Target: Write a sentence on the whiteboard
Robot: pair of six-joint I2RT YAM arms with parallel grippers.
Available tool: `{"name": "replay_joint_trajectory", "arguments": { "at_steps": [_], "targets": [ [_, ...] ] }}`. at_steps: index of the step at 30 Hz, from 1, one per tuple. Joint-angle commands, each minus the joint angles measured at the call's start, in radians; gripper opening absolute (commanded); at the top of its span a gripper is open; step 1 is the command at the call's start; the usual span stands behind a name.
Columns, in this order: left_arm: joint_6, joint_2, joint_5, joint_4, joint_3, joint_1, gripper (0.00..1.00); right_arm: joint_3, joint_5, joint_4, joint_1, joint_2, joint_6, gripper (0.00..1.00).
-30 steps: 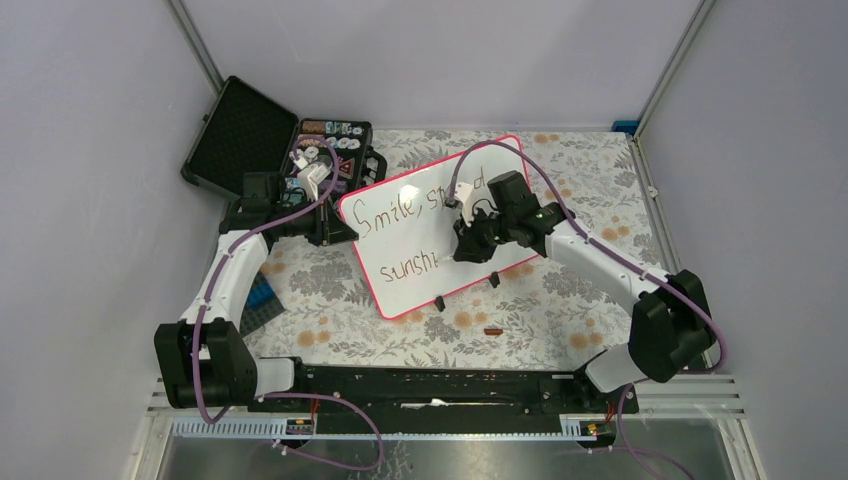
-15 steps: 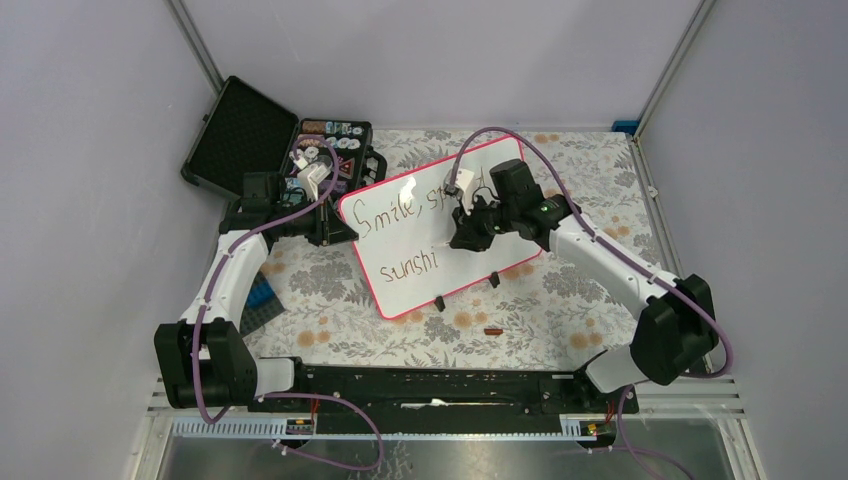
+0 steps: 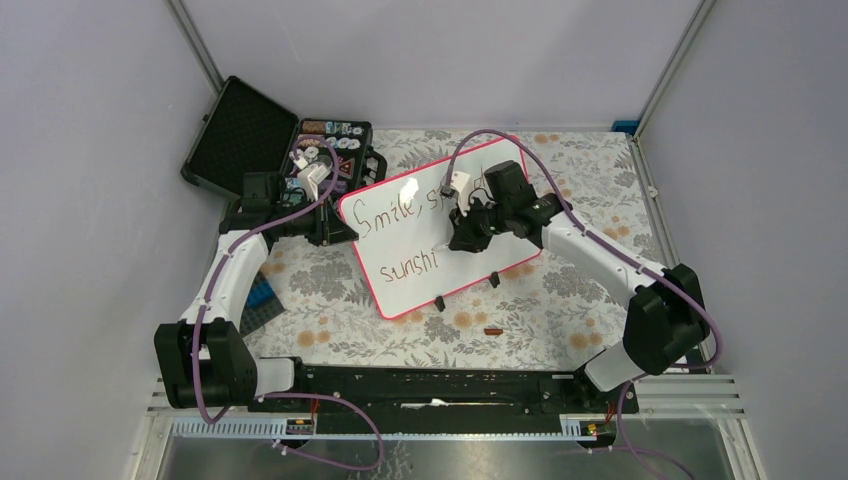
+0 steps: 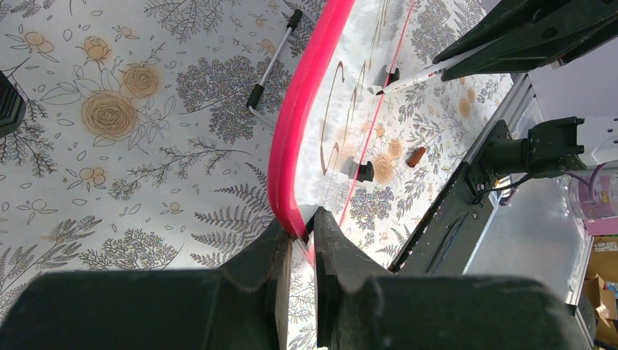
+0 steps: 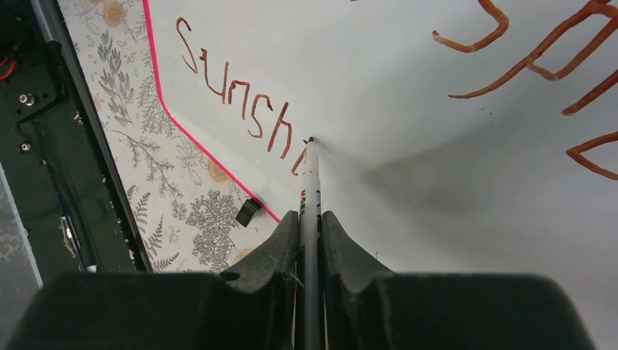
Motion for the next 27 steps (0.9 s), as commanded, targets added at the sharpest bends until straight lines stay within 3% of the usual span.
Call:
{"name": "replay_joint_trajectory", "arguments": {
  "at_steps": [1, 16, 27],
  "targets": [
    [0.055, -0.014, -0.048, 0.024, 0.018, -0.015, 0.0, 0.043, 0.036, 0.032, 0.006, 0.014, 0.002, 0.0],
    [0.054, -0.013, -0.05, 0.024, 0.02, -0.016, 0.0, 0.052, 0.078, 0.048, 0.005, 0.019, 0.031, 0.0],
    [0.055, -0.016, -0.051, 0.023, 0.021, -0.018, 0.0, 0.04, -0.018, 0.02, 0.005, -0.035, 0.012, 0.0]
  ]
}}
